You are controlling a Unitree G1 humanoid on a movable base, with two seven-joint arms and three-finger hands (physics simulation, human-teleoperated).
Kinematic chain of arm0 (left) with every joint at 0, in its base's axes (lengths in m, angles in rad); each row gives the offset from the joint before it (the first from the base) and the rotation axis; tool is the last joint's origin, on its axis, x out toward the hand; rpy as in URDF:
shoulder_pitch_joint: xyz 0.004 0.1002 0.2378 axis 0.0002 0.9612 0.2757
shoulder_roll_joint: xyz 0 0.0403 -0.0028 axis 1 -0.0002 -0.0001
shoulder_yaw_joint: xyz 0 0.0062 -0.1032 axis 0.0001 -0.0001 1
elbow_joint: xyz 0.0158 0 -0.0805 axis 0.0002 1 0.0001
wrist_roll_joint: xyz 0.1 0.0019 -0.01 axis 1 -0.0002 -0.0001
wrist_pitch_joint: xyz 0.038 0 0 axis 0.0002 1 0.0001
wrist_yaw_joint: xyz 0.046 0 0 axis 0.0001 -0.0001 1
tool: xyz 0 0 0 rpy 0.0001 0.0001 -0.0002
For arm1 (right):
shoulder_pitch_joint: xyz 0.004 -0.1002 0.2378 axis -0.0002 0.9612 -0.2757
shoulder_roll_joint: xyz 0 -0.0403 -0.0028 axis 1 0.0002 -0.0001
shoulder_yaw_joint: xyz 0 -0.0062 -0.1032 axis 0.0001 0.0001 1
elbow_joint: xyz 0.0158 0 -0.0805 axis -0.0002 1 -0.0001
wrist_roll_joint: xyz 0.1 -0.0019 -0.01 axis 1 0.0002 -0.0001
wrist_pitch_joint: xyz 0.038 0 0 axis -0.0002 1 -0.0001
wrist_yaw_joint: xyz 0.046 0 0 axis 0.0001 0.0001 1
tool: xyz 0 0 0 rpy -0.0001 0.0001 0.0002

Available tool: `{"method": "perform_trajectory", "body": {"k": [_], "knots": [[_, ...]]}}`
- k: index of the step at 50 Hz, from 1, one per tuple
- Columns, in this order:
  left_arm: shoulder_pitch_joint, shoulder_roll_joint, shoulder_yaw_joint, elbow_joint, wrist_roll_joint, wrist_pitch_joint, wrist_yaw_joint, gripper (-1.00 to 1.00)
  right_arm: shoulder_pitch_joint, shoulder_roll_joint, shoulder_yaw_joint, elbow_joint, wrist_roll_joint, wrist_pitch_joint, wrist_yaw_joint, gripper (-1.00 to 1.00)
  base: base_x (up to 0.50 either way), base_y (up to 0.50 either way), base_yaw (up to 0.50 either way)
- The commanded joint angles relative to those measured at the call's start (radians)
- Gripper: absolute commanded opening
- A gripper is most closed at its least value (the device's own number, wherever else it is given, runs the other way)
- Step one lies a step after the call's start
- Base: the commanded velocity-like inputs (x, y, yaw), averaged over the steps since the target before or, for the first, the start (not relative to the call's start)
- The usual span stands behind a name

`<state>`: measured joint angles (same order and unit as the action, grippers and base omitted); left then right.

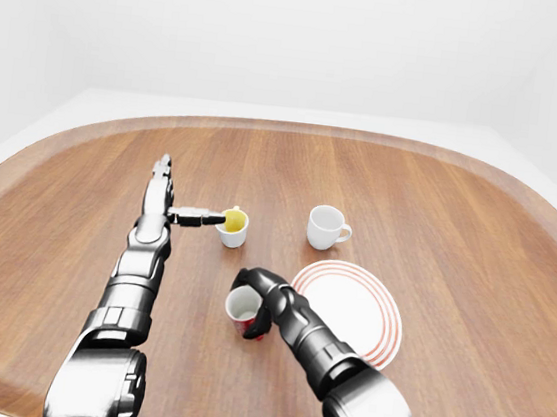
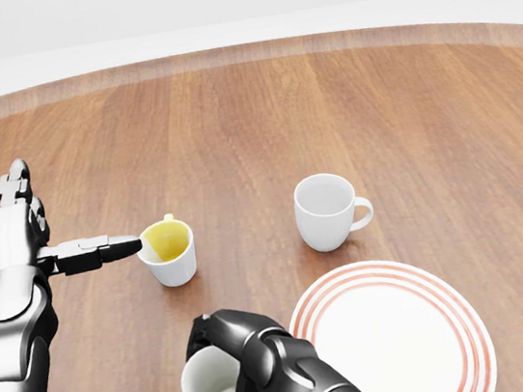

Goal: Pick up the red mug and put it on the plate

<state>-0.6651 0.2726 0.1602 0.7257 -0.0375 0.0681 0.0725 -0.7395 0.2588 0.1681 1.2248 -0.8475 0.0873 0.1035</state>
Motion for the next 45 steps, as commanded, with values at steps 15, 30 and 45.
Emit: {"method": "perform_trajectory", "body": {"k": [15, 30, 45], "knots": [[-0.004, 0.0, -0.001, 0.001, 0.003, 0.002, 0.001, 1.0, 0.003, -0.01, 0.007, -0.019, -0.013, 0.0, 0.011, -1.0, 0.0, 0.0, 0.0], [-0.005, -0.002, -0.002, 0.012, 0.002, -0.007, 0.002, 1.0, 0.054, -0.056, 0.022, -0.283, -0.018, 0.0, 0.122, -1.0, 0.0, 0.0, 0.0], [-0.011, -0.003, -0.004, 0.028, 0.002, -0.016, 0.003, 1.0, 0.106, -0.082, 0.025, -0.448, -0.038, 0.0, 0.195, -1.0, 0.0, 0.0, 0.0]]}}
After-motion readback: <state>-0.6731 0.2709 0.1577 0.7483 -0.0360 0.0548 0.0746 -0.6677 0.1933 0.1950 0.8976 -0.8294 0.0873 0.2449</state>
